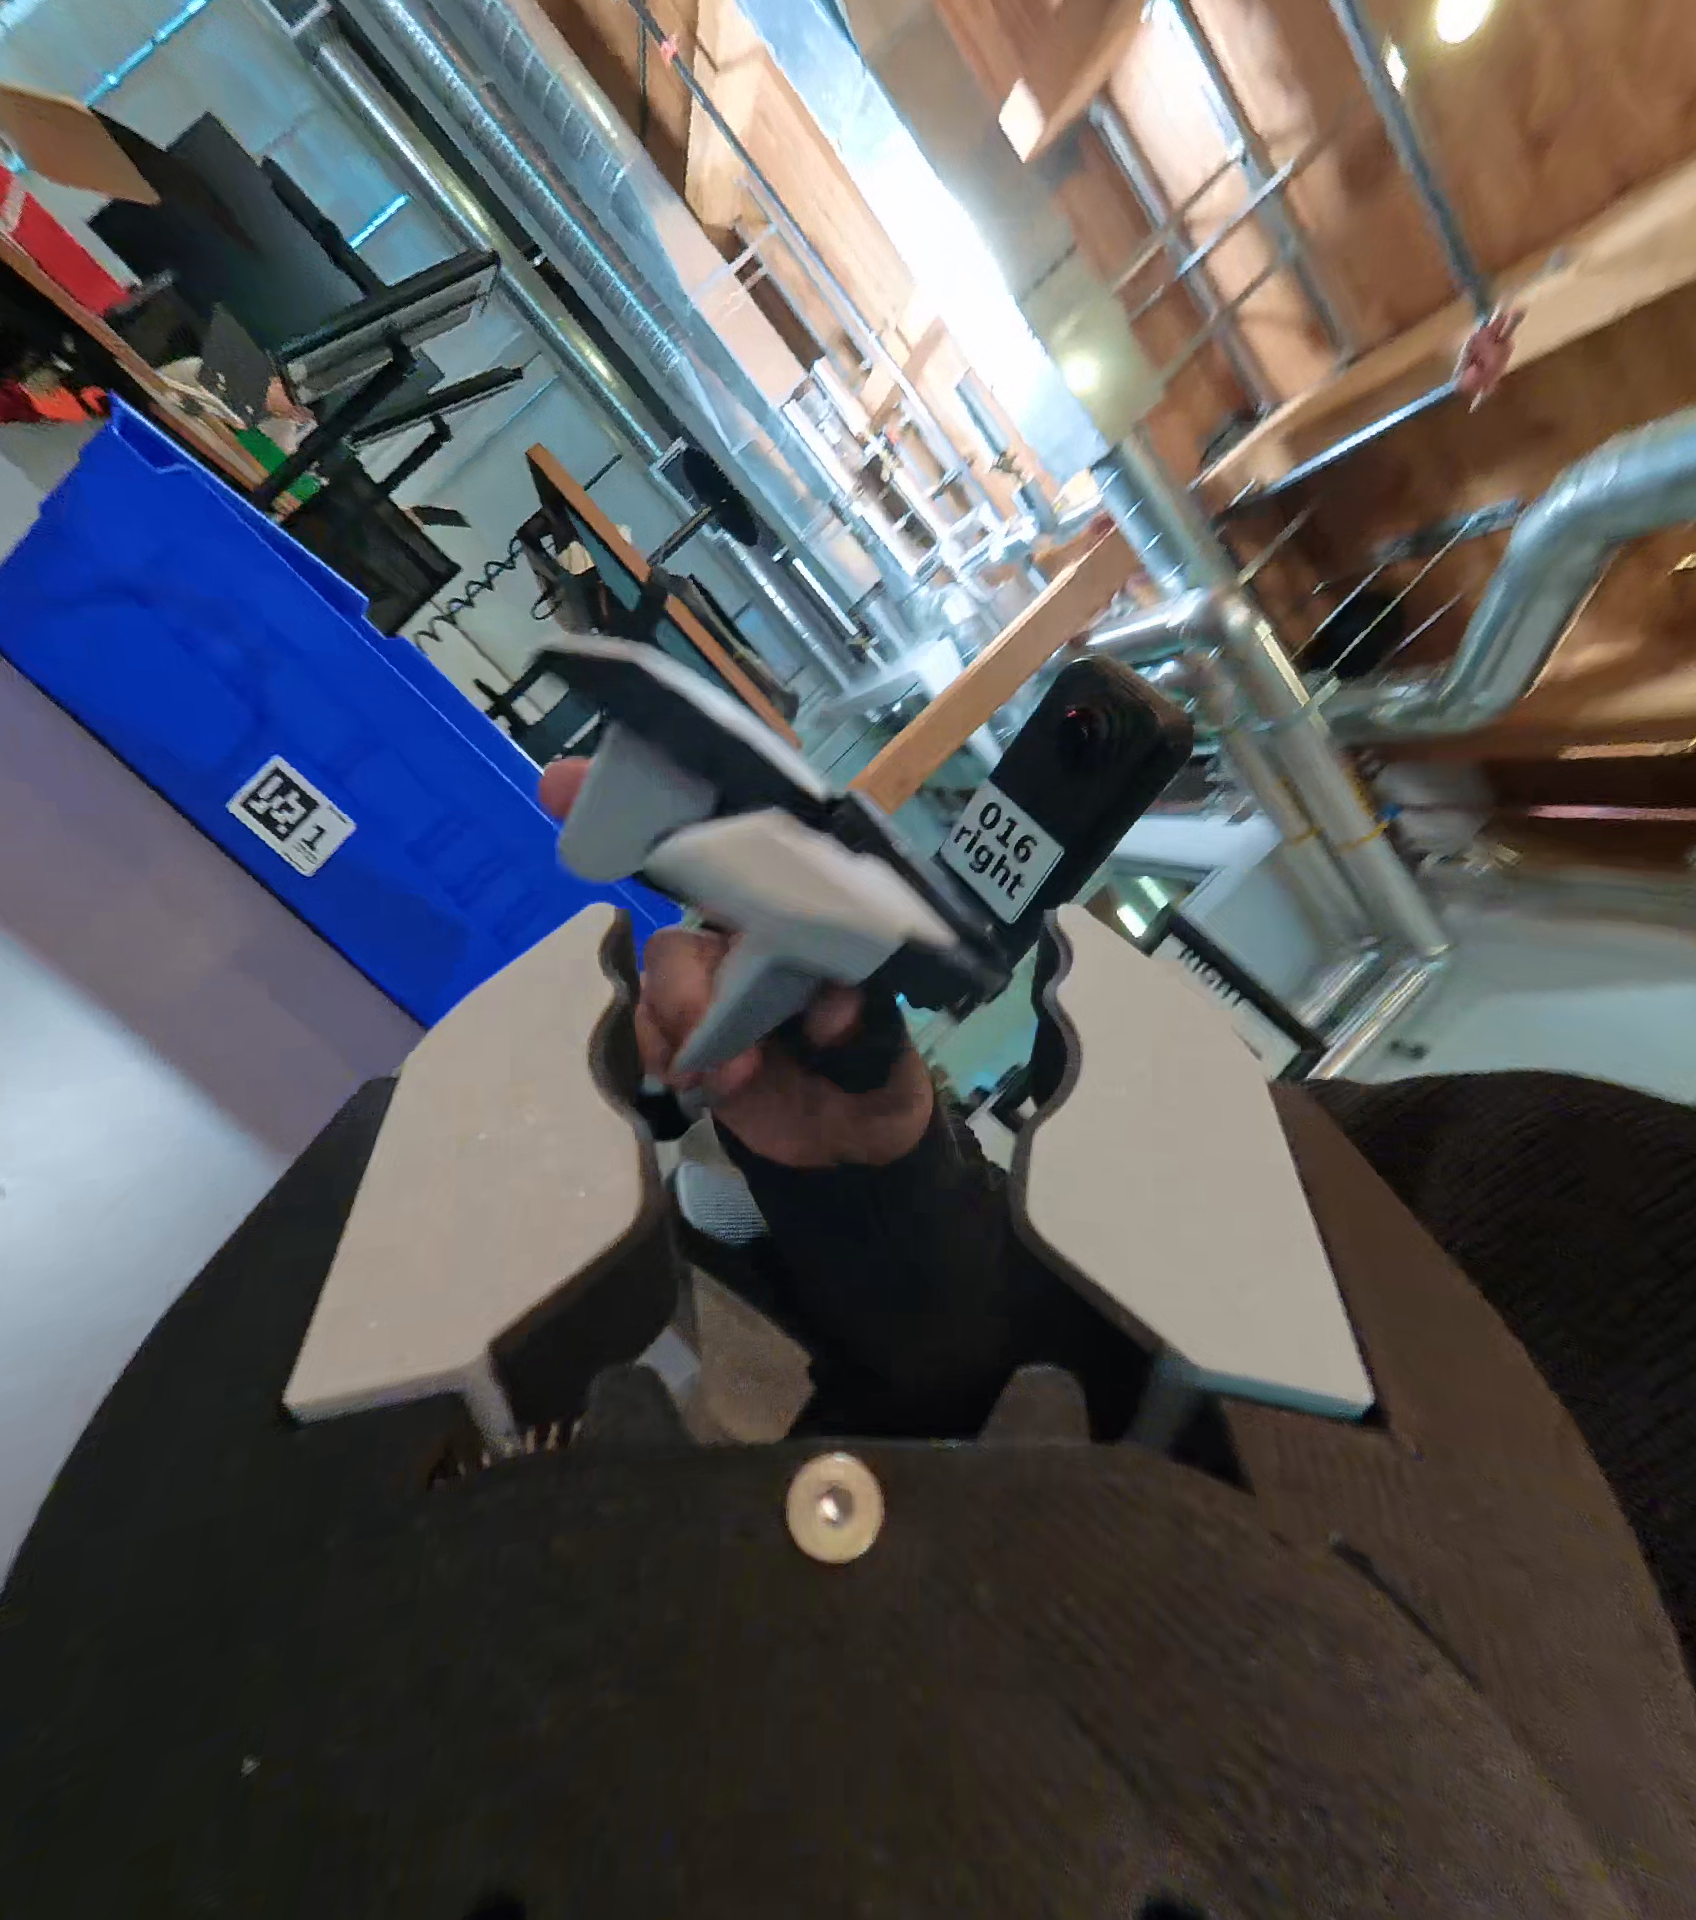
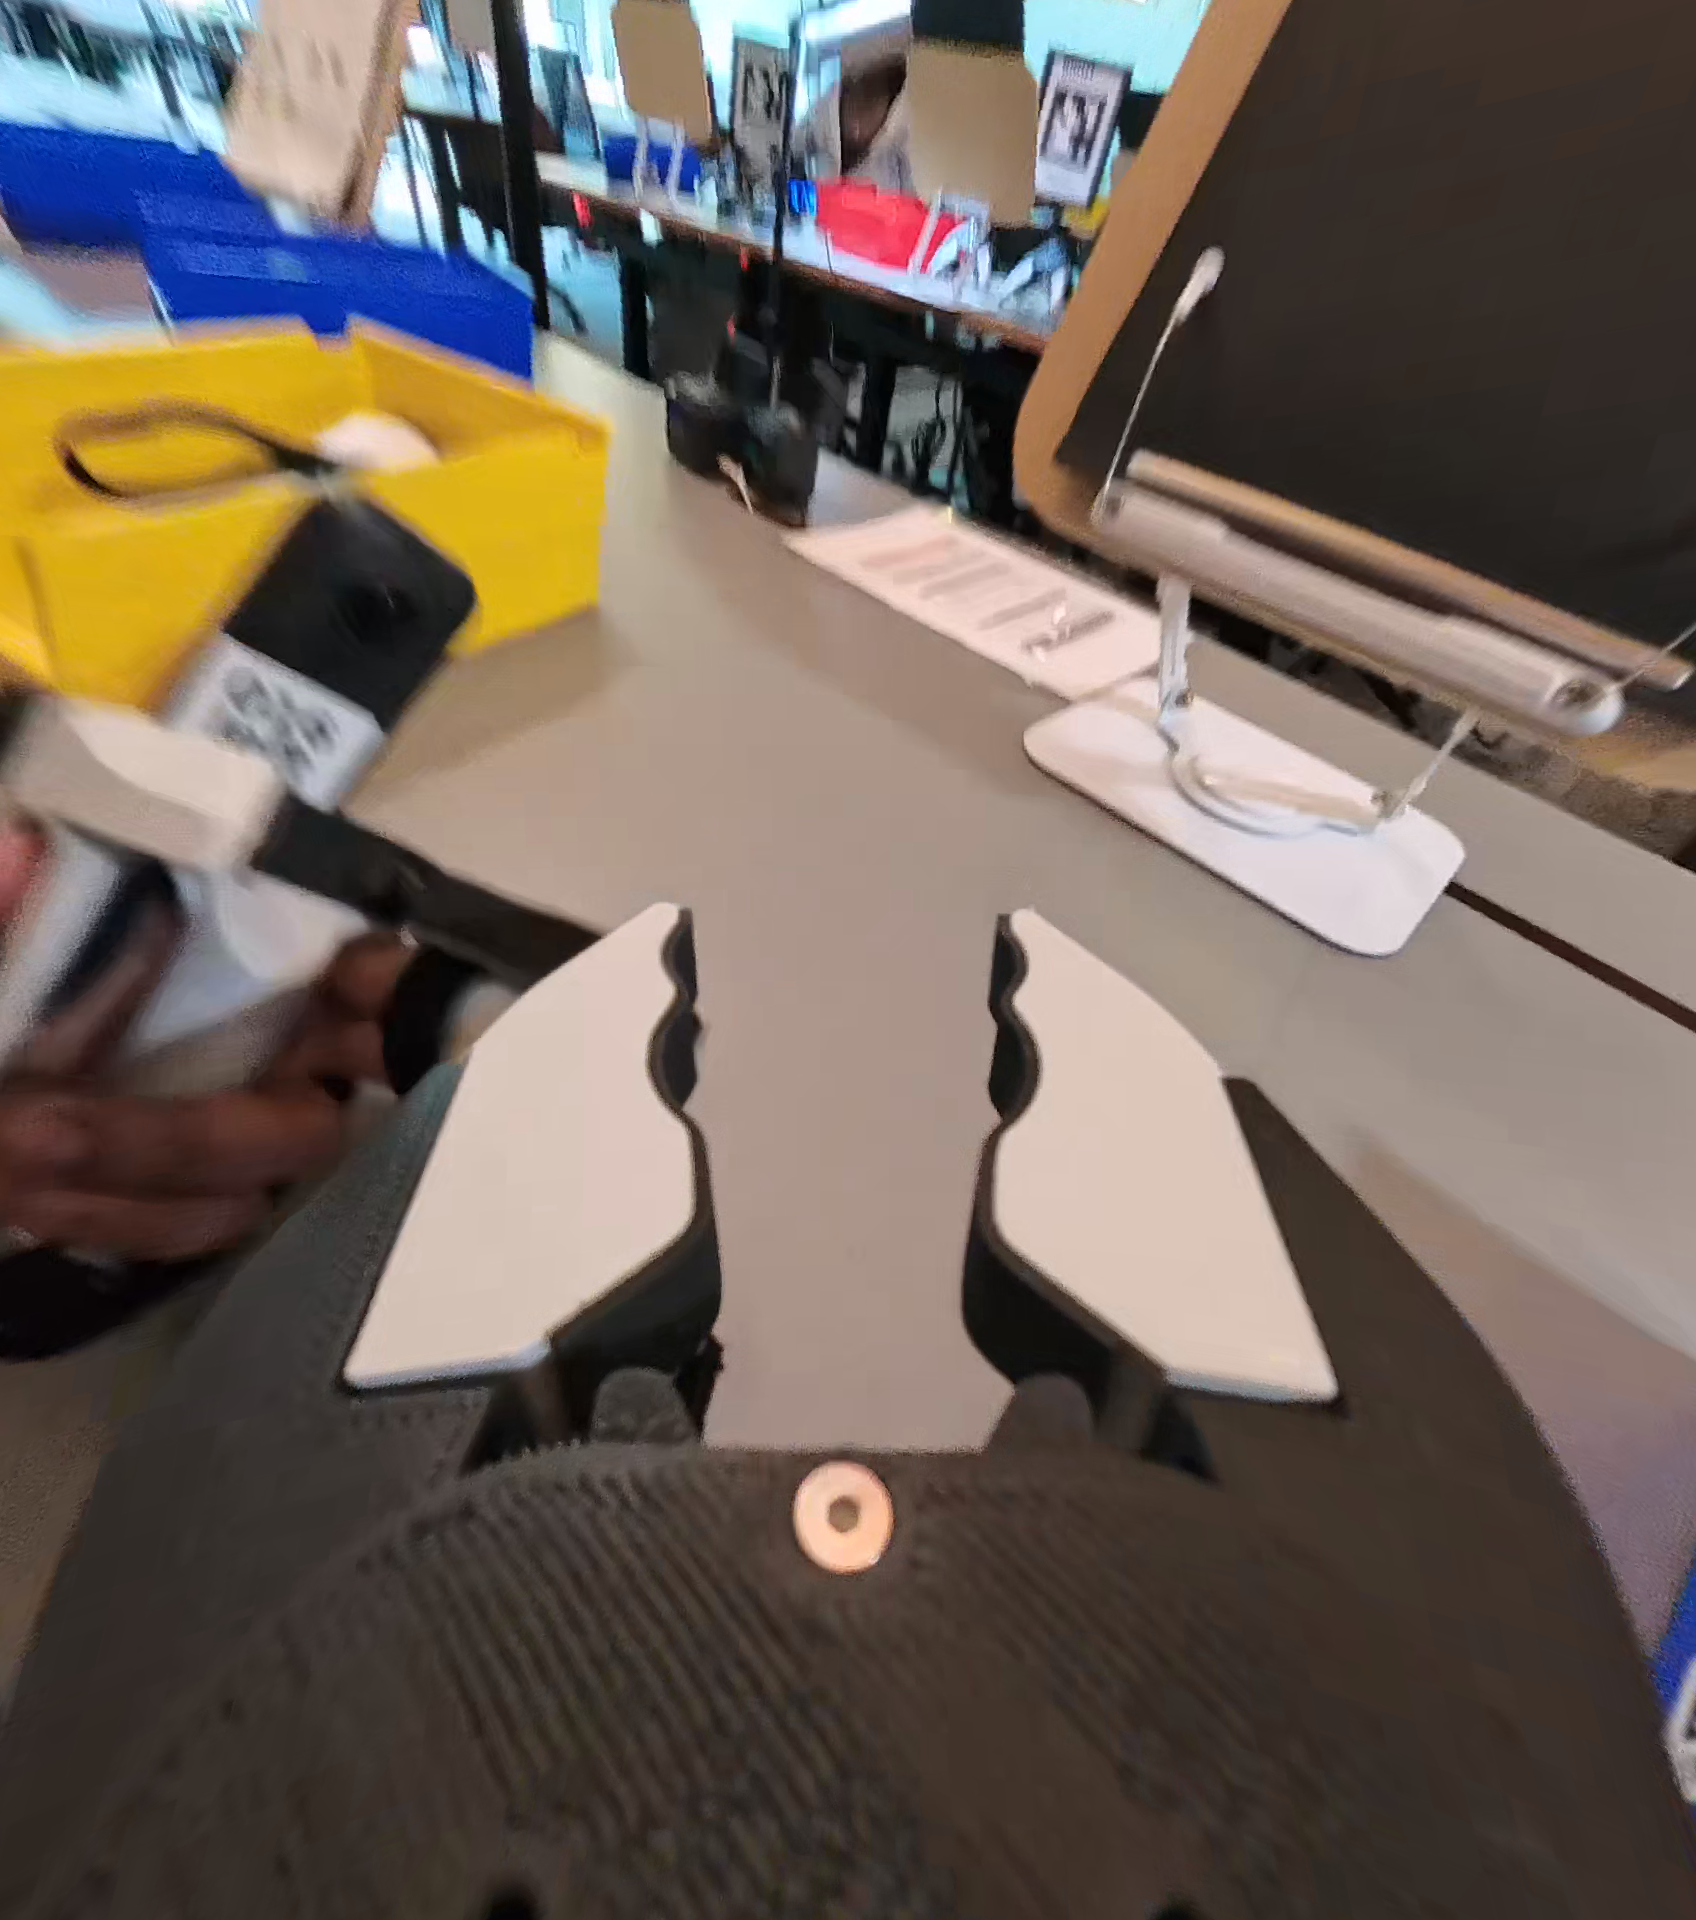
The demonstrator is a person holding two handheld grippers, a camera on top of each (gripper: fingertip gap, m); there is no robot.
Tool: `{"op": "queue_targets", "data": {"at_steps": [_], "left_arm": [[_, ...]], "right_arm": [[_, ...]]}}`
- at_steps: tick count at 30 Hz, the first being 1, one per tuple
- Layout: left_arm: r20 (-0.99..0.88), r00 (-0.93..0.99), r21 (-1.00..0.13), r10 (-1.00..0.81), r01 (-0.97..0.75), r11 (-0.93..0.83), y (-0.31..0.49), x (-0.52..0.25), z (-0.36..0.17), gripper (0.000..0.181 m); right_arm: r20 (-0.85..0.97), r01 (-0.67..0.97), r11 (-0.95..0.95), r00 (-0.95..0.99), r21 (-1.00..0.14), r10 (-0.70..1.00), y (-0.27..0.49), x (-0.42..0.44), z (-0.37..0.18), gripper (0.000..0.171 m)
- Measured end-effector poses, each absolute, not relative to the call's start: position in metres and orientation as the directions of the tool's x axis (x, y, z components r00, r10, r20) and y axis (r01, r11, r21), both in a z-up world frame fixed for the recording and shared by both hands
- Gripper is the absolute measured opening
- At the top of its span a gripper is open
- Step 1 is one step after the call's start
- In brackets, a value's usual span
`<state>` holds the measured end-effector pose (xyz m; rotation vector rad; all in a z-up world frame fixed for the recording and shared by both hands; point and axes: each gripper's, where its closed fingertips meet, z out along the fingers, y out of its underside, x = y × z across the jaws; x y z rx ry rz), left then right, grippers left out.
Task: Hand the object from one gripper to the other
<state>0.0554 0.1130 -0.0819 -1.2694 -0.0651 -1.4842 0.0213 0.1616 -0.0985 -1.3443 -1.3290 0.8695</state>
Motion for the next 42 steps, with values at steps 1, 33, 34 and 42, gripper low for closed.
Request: {"op": "queue_targets", "data": {"at_steps": [1, 33, 34, 42], "left_arm": [[0.714, 0.242, -0.587, -0.657, 0.718, -0.374, 0.115, 0.056, -0.086, 0.084], [0.038, 0.859, -0.797, 0.510, 0.334, -0.503, -0.125, -0.318, -0.089, 0.011], [0.027, 0.852, -0.731, 0.523, 0.373, -0.571, -0.129, -0.321, -0.107, 0.003], [-0.030, 0.794, -0.204, 0.607, 0.590, -0.782, -0.162, -0.317, -0.212, 0.034]], "right_arm": [[0.181, 0.279, 0.137, 0.139, -0.950, 0.974, 0.163, 0.018, -0.113, 0.053], [-0.101, 0.293, -0.064, -0.113, -0.954, 0.988, 0.141, -0.042, -0.156, 0.053], [-0.111, 0.296, -0.074, -0.110, -0.952, 0.988, 0.141, -0.041, -0.157, 0.053], [-0.111, 0.291, -0.087, -0.069, -0.953, 0.991, 0.145, -0.026, -0.156, 0.053]]}}
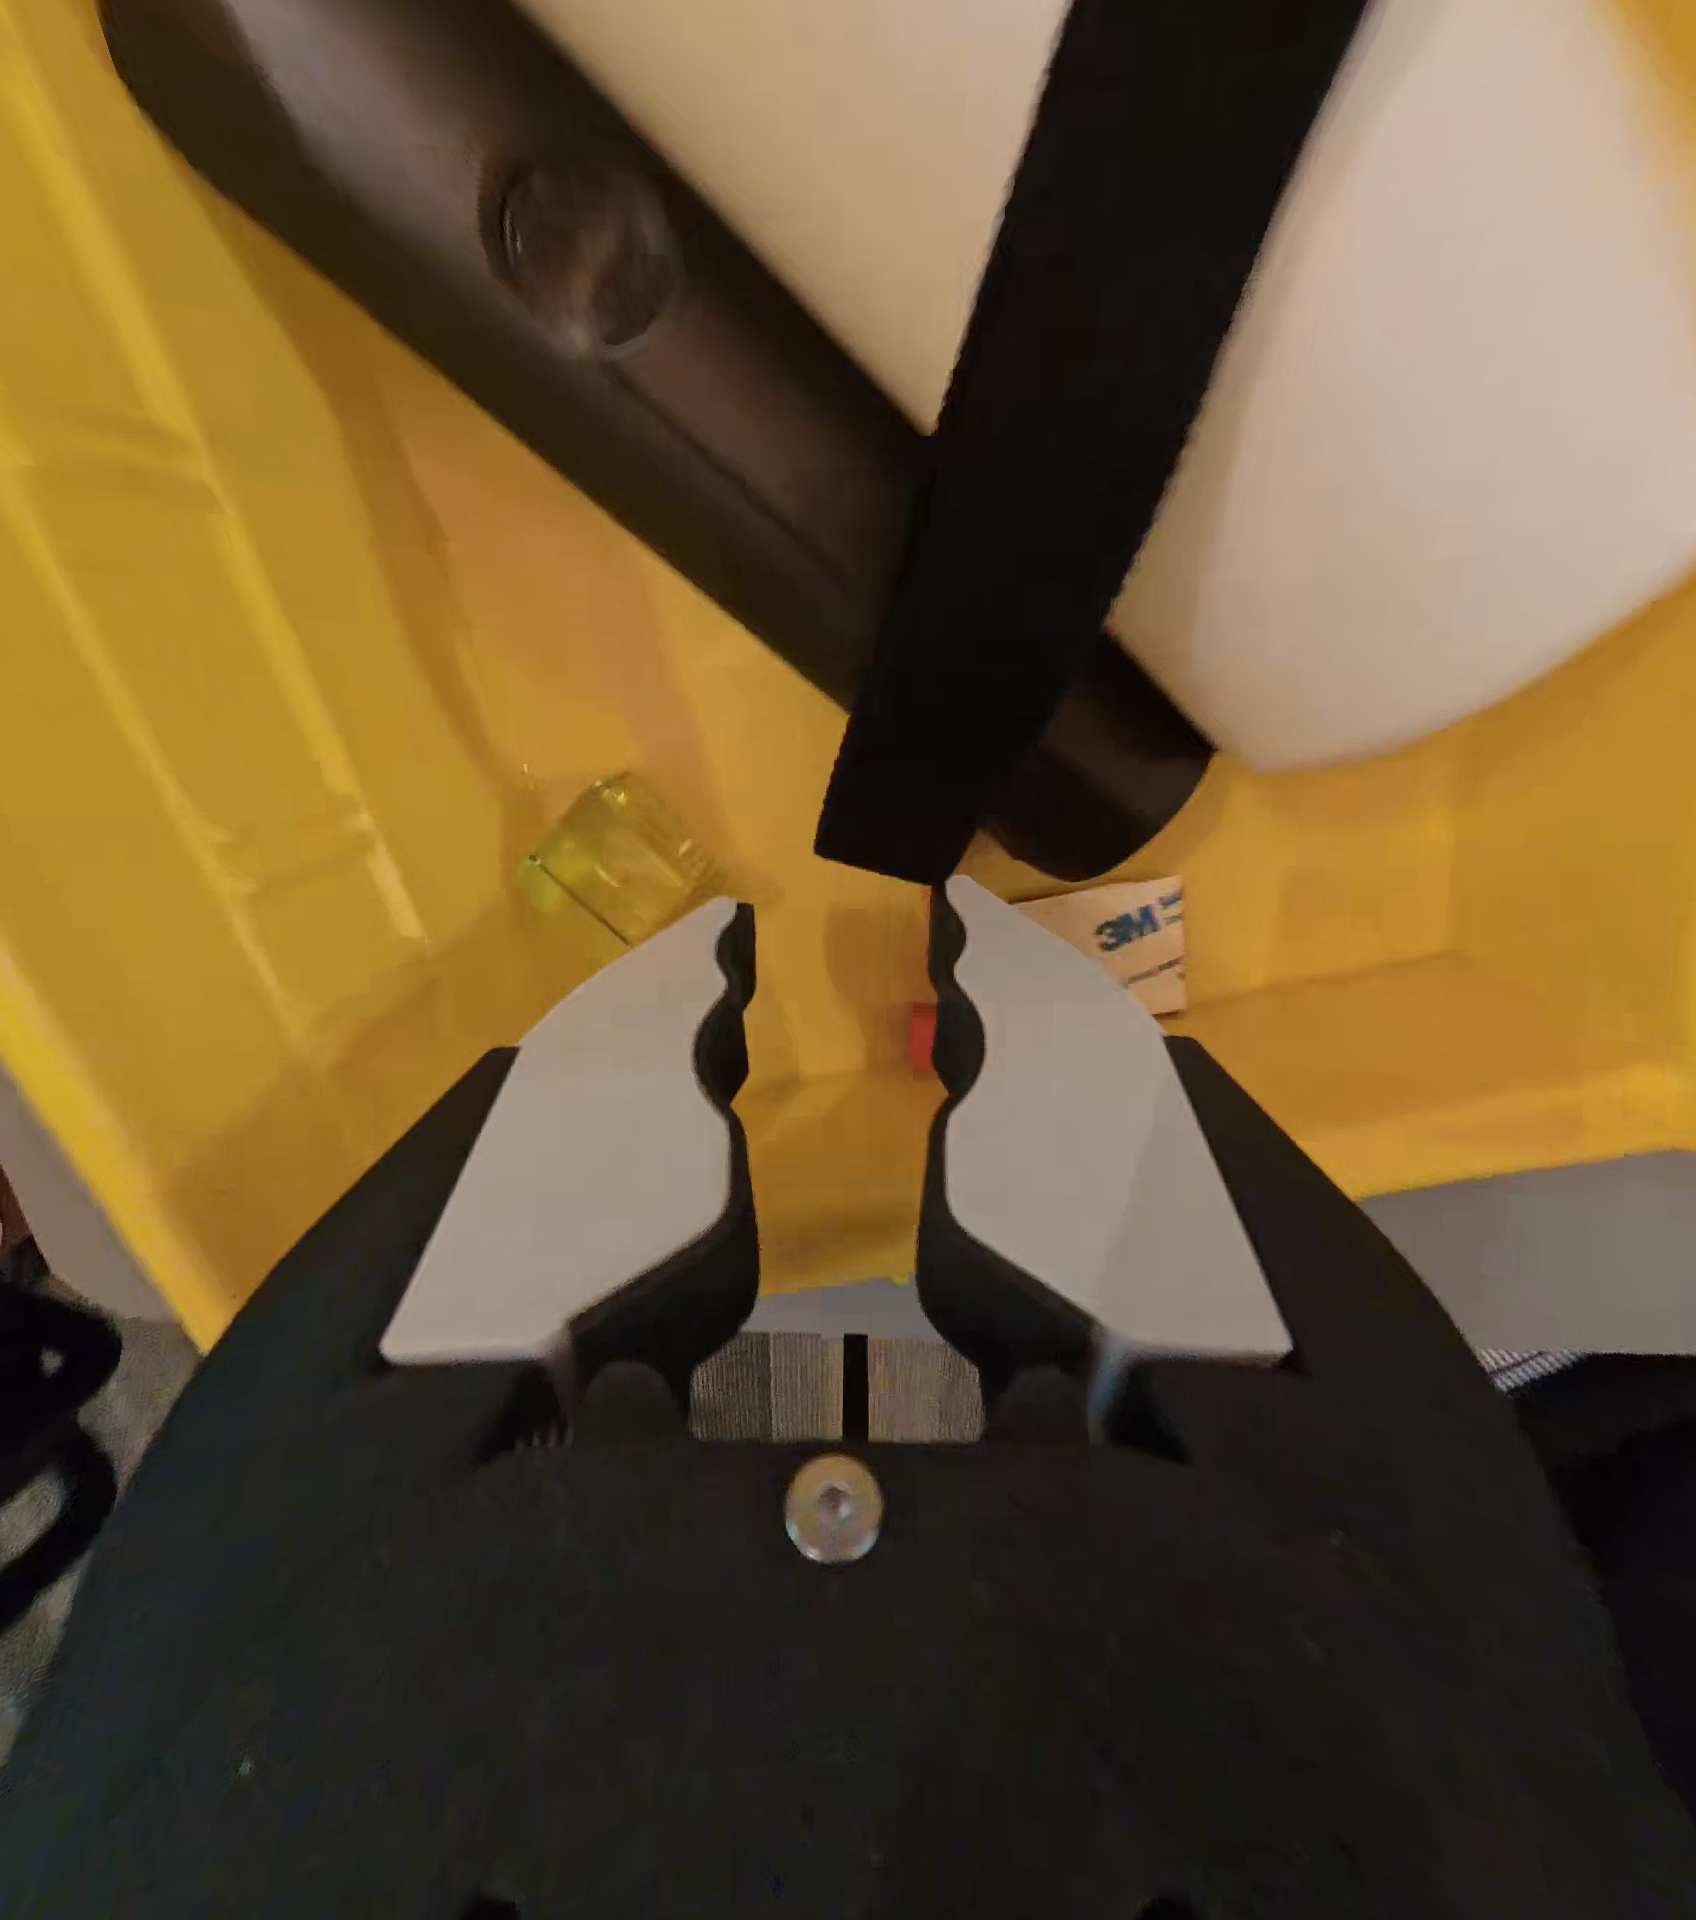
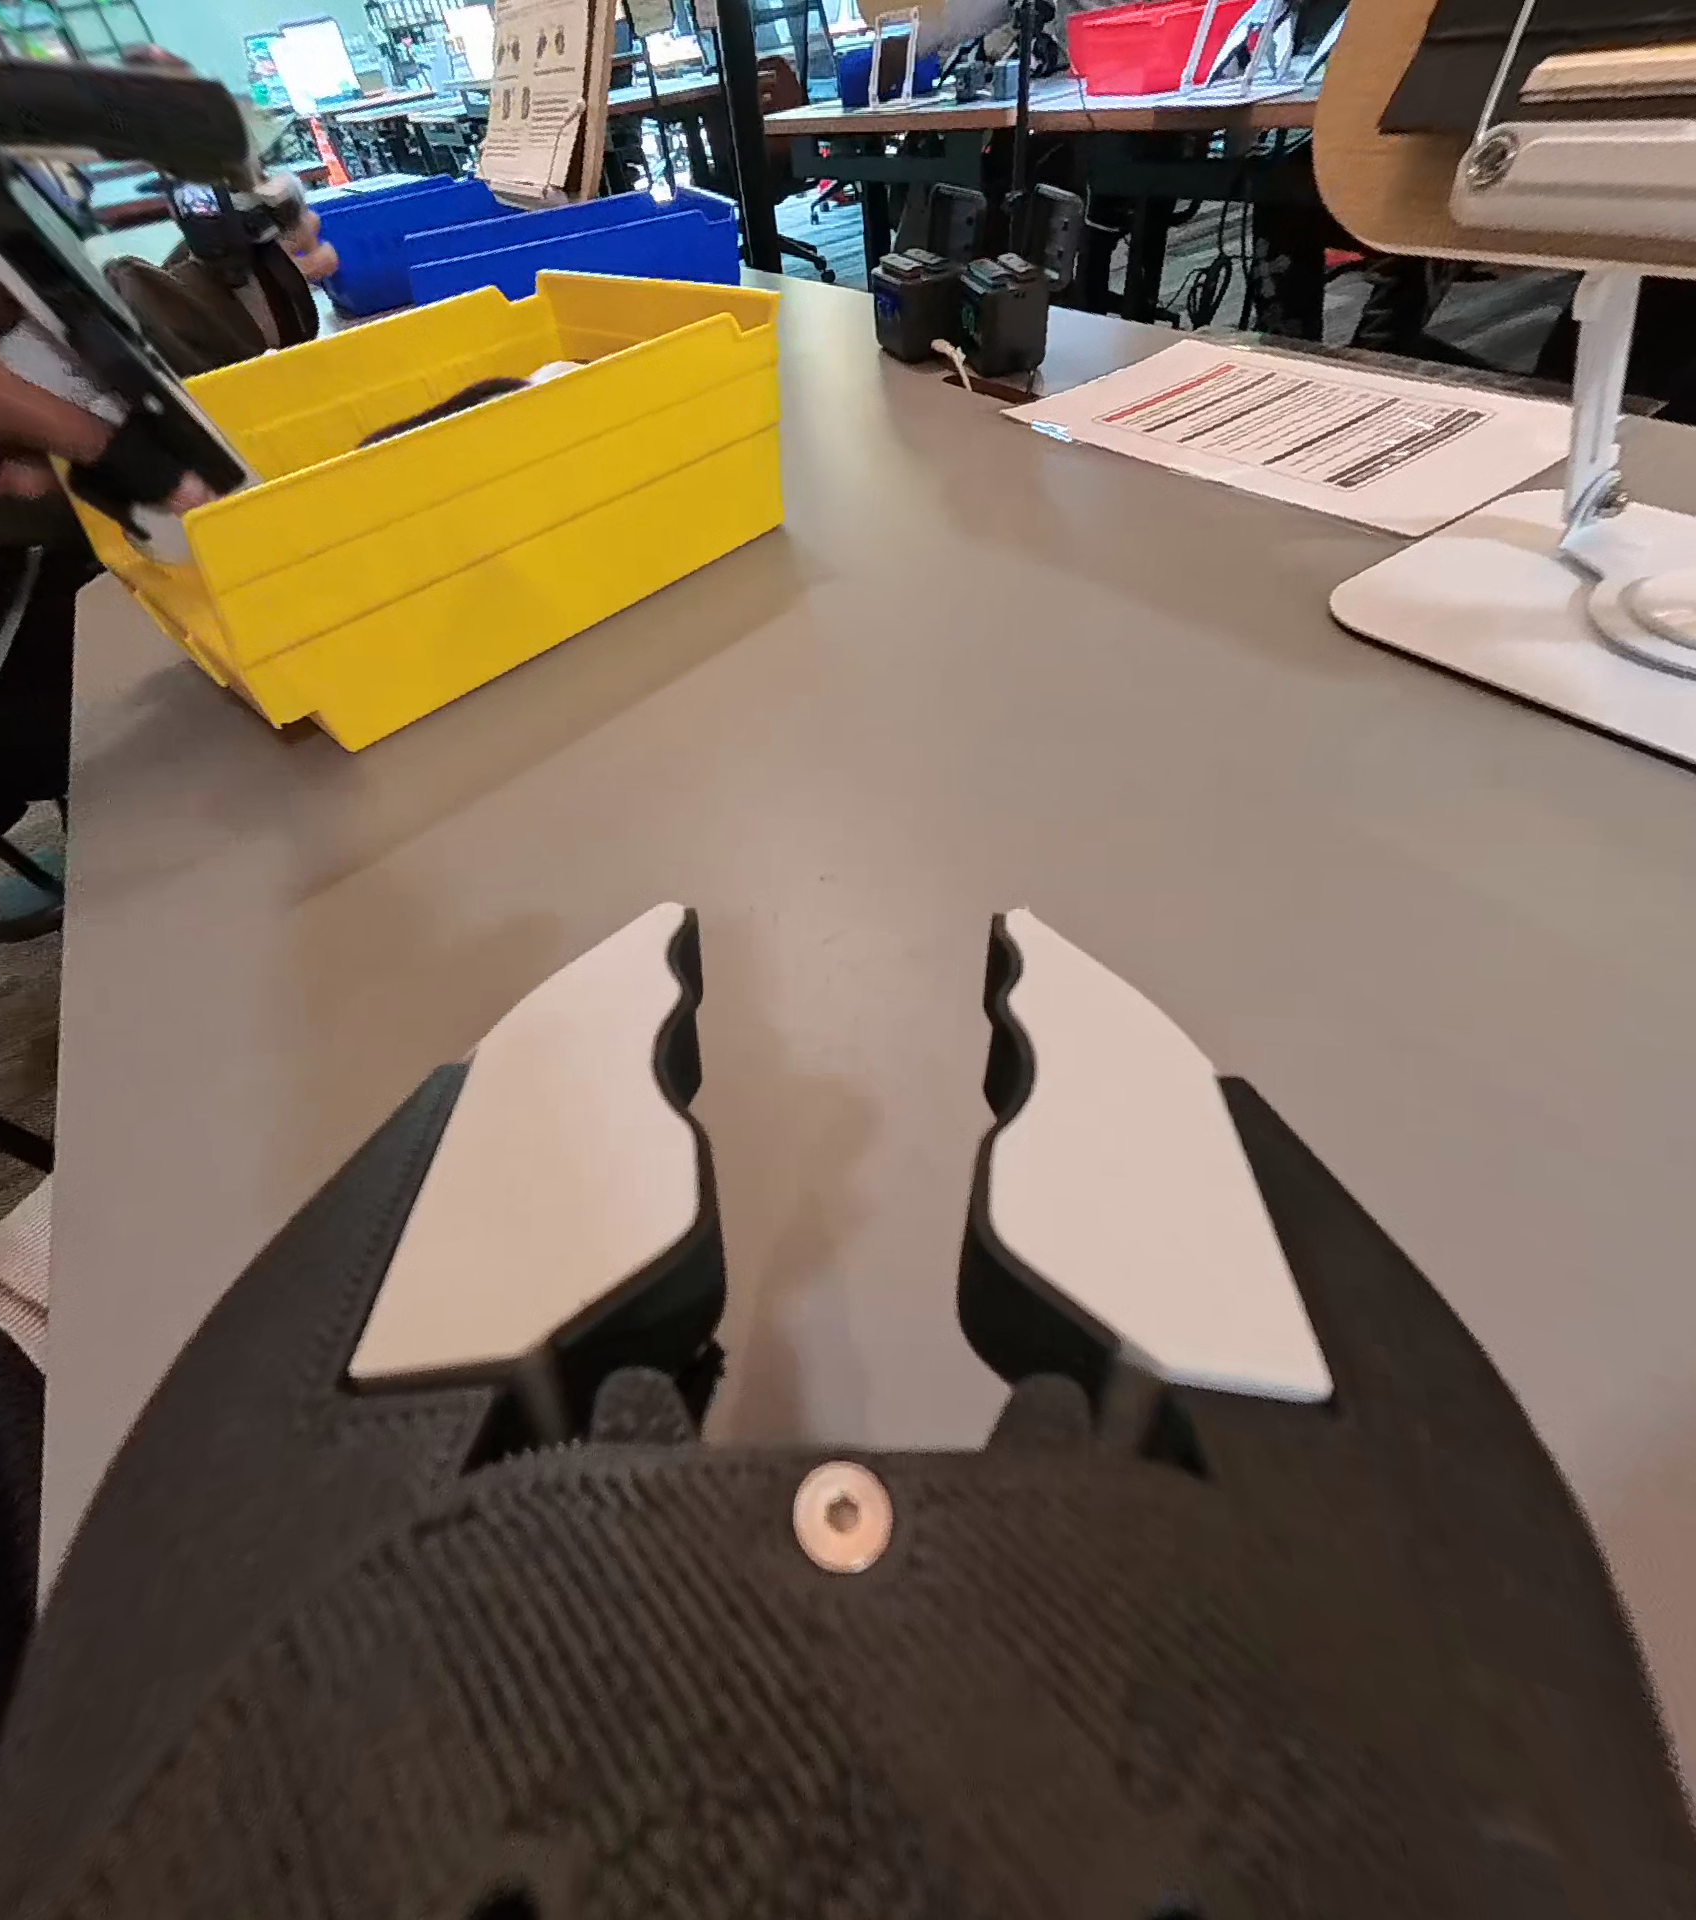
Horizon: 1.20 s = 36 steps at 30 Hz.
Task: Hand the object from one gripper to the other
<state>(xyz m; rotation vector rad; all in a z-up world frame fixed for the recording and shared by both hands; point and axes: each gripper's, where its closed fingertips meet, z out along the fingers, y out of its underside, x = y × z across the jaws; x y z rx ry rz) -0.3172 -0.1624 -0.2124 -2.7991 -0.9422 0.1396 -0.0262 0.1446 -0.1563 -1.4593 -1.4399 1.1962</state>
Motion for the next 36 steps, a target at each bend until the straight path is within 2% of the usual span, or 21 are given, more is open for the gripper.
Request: {"op": "queue_targets", "data": {"at_steps": [4, 8, 10, 12, 15, 20, 27, 32, 36], "left_arm": [[-0.120, 0.746, -0.124, 0.655, 0.643, -0.755, -0.177, -0.332, -0.223, 0.041], [-0.095, 0.723, -0.123, 0.685, 0.674, -0.729, -0.175, -0.339, -0.225, 0.045], [-0.061, 0.729, -0.074, 0.681, 0.678, -0.732, -0.175, -0.336, -0.234, 0.046], [-0.005, 0.761, -0.025, 0.649, 0.649, -0.761, -0.172, -0.327, -0.239, 0.036], [-0.012, 0.785, -0.087, 0.619, 0.616, -0.783, -0.163, -0.334, -0.227, 0.002], [0.008, 0.787, -0.216, 0.617, 0.603, -0.768, -0.155, -0.341, -0.197, 0.001], [0.008, 0.776, -0.292, 0.631, 0.605, -0.740, -0.158, -0.354, -0.189, 0.011], [0.046, 0.827, -0.403, 0.561, 0.529, -0.747, -0.134, -0.348, -0.169, 0.004], [0.028, 0.832, -0.429, 0.554, 0.510, -0.745, -0.132, -0.348, -0.160, 0.002]], "right_arm": [[-0.112, 0.296, -0.092, -0.052, -0.951, 0.992, 0.147, -0.019, -0.158, 0.053], [-0.110, 0.289, -0.097, -0.028, -0.952, 0.994, 0.150, -0.010, -0.156, 0.053], [-0.114, 0.288, -0.103, -0.019, -0.952, 0.993, 0.152, -0.007, -0.156, 0.053], [-0.119, 0.286, -0.111, -0.011, -0.952, 0.993, 0.153, -0.004, -0.156, 0.053], [-0.120, 0.284, -0.114, -0.002, -0.952, 0.993, 0.154, -0.002, -0.156, 0.053], [-0.131, 0.287, -0.126, 0.001, -0.949, 0.991, 0.155, 0.000, -0.157, 0.053], [-0.130, 0.289, -0.123, -0.007, -0.949, 0.991, 0.153, -0.001, -0.157, 0.052], [-0.130, 0.293, -0.122, -0.009, -0.948, 0.991, 0.153, -0.001, -0.158, 0.052], [-0.138, 0.293, -0.129, -0.010, -0.947, 0.990, 0.154, -0.001, -0.158, 0.052]]}}
